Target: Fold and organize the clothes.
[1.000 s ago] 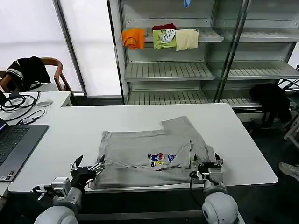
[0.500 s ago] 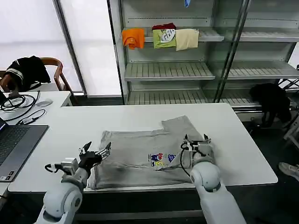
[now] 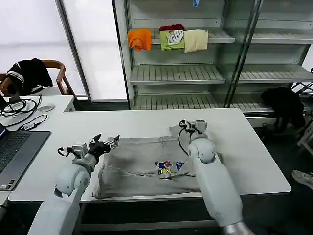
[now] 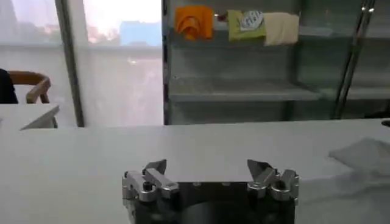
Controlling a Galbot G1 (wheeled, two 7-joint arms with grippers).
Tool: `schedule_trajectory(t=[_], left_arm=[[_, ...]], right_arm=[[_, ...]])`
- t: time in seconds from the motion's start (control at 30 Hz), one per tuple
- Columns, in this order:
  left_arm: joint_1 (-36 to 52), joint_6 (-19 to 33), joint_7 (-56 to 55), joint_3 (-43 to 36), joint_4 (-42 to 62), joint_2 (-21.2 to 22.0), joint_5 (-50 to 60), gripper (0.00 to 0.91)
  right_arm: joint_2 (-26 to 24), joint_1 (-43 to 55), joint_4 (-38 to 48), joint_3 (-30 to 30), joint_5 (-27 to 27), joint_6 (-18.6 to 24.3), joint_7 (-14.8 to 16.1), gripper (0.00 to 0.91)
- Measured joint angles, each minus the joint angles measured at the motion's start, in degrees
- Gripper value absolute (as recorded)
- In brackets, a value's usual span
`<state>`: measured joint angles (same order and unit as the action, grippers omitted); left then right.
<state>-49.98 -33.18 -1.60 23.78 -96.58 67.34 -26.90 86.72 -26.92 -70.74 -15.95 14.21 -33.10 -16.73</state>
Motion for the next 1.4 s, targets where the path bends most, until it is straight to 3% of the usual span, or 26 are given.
schedule_trajectory(t=[0.37,1.03,1.1,1.13,1.2,1.23,1.27,1.3,1.37,1.4], left_arm=[[5.38,-0.06,0.4,-1.75,9.34,-0.33,1.33,0.907],[7.85,-0.05,0.68,-2.98,15.54,1.28,3.13,0.907],[7.87,-0.05,0.61,-3.08,15.73,1.3,3.33,0.756],[7.86,-0.05,0.58,-3.22,15.81,1.3,3.44,0.564],[7.8,-0.05,0.51,-3.32,15.88,1.3,3.56,0.403],[7.74,-0.05,0.44,-3.35,15.9,1.3,3.6,0.151],[7.66,-0.04,0.4,-3.38,15.91,1.31,3.6,0.06],[7.6,-0.03,0.39,-3.41,15.91,1.3,3.61,0.04],[7.44,0.05,0.39,-3.51,15.88,1.28,3.7,0.02],[7.33,0.09,0.4,-3.6,15.82,1.29,3.8,0.02]], right_arm=[[1.02,5.47,10.32,-0.5,-0.15,-0.06,0.44,0.907],[0.67,6.96,15.75,-0.93,0.41,-0.06,1.2,0.907],[0.7,6.96,16.09,-0.97,0.53,-0.06,1.27,0.907],[0.69,6.96,16.25,-0.97,0.6,-0.06,1.28,0.907],[0.71,6.96,16.51,-1.01,0.69,-0.05,1.29,0.907],[0.7,6.94,16.59,-1.01,0.75,-0.03,1.3,0.897],[0.68,6.9,16.65,-1.0,0.79,-0.02,1.32,0.836],[0.68,6.86,16.71,-1.0,0.82,0.0,1.33,0.766],[0.77,6.7,16.78,-1.02,0.9,0.13,1.32,0.373],[0.85,6.6,16.79,-1.1,0.96,0.15,1.26,0.121]])
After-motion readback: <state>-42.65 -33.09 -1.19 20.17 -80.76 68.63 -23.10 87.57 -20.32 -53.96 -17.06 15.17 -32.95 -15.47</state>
